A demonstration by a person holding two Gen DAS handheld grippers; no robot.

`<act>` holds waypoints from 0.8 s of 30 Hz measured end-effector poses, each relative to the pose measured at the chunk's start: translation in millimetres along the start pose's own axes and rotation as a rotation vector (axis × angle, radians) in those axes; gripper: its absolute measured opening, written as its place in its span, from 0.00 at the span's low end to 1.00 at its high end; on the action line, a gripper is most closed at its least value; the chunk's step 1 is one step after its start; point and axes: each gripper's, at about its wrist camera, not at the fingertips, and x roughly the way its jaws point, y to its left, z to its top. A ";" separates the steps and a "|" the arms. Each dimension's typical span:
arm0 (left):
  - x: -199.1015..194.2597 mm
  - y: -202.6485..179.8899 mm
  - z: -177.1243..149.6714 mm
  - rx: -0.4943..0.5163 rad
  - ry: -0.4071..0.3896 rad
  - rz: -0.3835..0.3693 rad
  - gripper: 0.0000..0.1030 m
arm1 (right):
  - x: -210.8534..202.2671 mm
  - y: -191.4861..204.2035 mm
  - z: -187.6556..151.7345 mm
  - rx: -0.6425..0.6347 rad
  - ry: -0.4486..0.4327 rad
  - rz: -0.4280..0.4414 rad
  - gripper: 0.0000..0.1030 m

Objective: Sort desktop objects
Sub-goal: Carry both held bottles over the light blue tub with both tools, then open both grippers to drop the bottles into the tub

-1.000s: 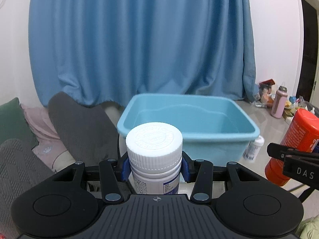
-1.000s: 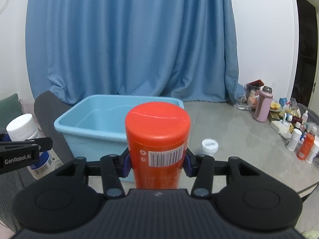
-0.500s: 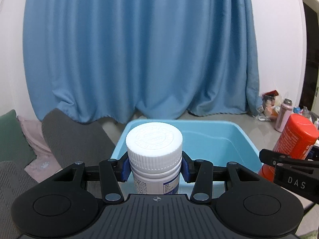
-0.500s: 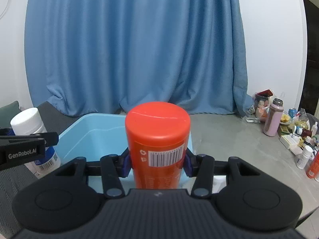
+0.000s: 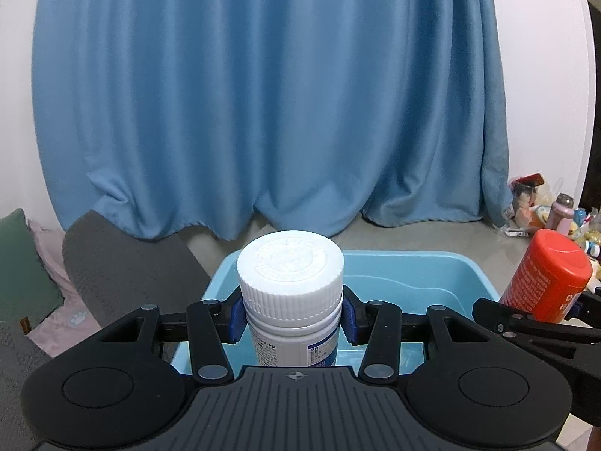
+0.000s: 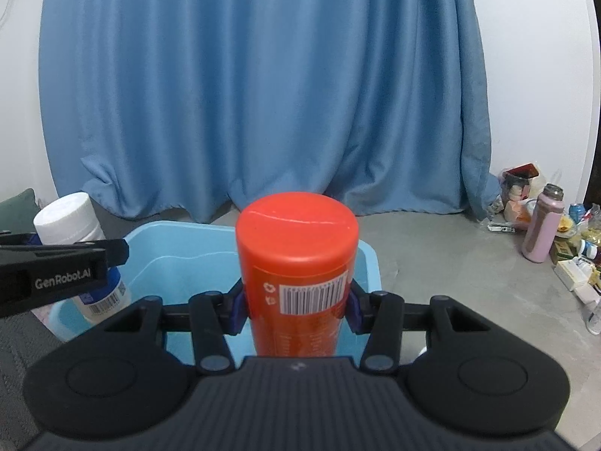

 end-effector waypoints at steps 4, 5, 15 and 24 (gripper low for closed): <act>26.3 -1.9 -5.5 0.009 0.027 0.004 0.47 | 19.3 0.5 -1.1 -0.029 0.020 0.002 0.48; 32.5 -2.0 -7.5 0.012 0.036 0.003 0.47 | 24.3 0.3 -1.9 -0.034 0.028 0.002 0.48; 83.1 4.4 -25.8 0.008 0.116 0.006 0.47 | 60.0 13.2 -11.1 -0.076 0.118 0.019 0.48; 102.6 10.7 -37.5 -0.015 0.149 0.001 0.50 | 74.2 21.6 -17.2 -0.100 0.162 0.018 0.57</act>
